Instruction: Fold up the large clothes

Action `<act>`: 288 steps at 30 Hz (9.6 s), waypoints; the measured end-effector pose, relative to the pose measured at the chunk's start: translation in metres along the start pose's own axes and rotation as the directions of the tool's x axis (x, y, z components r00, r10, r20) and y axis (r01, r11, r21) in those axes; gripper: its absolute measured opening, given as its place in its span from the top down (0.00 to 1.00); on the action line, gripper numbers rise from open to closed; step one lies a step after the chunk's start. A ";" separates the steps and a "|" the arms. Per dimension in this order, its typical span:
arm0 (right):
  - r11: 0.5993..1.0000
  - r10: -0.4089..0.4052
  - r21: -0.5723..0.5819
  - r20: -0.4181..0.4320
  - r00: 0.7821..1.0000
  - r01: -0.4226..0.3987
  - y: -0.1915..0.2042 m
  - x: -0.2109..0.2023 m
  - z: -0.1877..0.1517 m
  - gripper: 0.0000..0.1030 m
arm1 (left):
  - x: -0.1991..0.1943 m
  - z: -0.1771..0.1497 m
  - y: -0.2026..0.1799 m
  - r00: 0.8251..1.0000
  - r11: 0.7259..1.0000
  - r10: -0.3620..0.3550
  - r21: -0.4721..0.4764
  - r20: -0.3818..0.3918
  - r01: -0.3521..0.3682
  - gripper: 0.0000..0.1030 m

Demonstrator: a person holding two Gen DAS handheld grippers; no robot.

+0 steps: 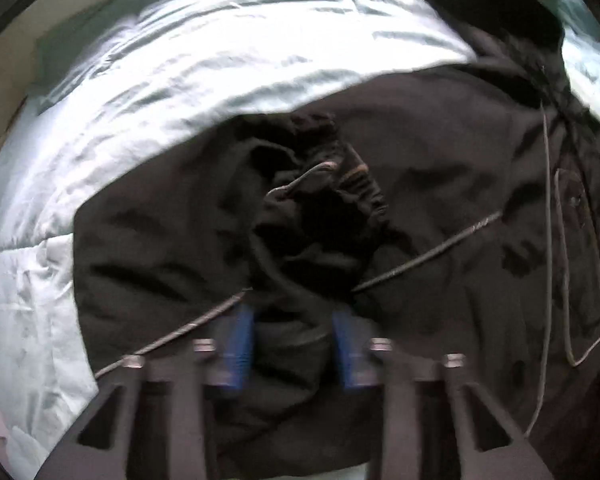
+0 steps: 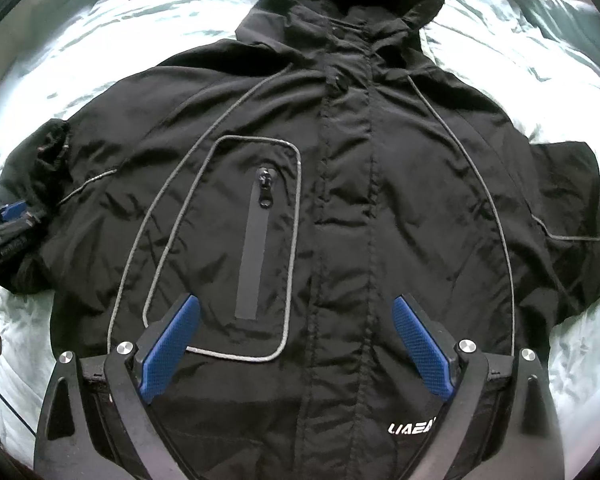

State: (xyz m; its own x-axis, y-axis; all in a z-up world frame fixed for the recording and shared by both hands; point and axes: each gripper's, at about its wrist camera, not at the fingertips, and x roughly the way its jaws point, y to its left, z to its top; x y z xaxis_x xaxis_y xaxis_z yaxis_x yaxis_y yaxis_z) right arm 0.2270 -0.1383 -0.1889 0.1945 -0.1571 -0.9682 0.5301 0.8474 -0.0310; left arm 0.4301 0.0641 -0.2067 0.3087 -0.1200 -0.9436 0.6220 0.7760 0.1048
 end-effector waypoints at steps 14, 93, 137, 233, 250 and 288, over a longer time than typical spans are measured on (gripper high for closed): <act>0.995 0.002 0.103 0.076 0.997 -0.010 -0.043 -0.028 0.003 0.05 | -0.130 0.040 -0.085 0.879 0.915 -0.403 0.109 0.255 0.388 0.84; 0.989 -0.030 0.141 -0.048 0.998 0.037 -0.139 0.065 0.023 0.48 | 0.006 0.014 -0.189 0.960 0.960 -0.264 0.070 -0.096 0.271 0.41; 0.991 0.003 0.130 0.206 0.979 -0.031 -0.255 -0.173 -0.115 0.30 | -0.268 -0.113 -0.304 0.938 1.000 -0.029 0.019 0.346 0.024 0.41; 0.934 0.305 -0.223 0.084 0.949 -0.281 0.045 -0.036 0.096 0.77 | -0.088 0.033 -0.078 0.977 0.971 -0.150 -0.164 0.152 0.175 0.39; 0.897 0.347 -0.277 -0.038 0.937 -0.343 0.049 0.008 0.083 0.46 | -0.062 0.023 -0.066 0.982 0.964 -0.149 -0.204 0.120 0.171 0.39; 1.000 0.011 -0.002 -0.017 1.000 -0.011 -0.146 0.059 0.024 0.37 | 0.012 0.028 -0.147 0.954 0.933 -0.300 -0.203 0.021 0.298 0.39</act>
State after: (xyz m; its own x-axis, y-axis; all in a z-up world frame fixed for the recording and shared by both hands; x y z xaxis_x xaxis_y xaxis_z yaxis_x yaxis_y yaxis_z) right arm 0.1807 -0.2831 -0.2359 0.1865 -0.1389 -0.9726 0.5258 0.8504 -0.0206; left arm 0.3627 -0.0688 -0.2249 0.1229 -0.3607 -0.9246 0.5265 0.8134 -0.2473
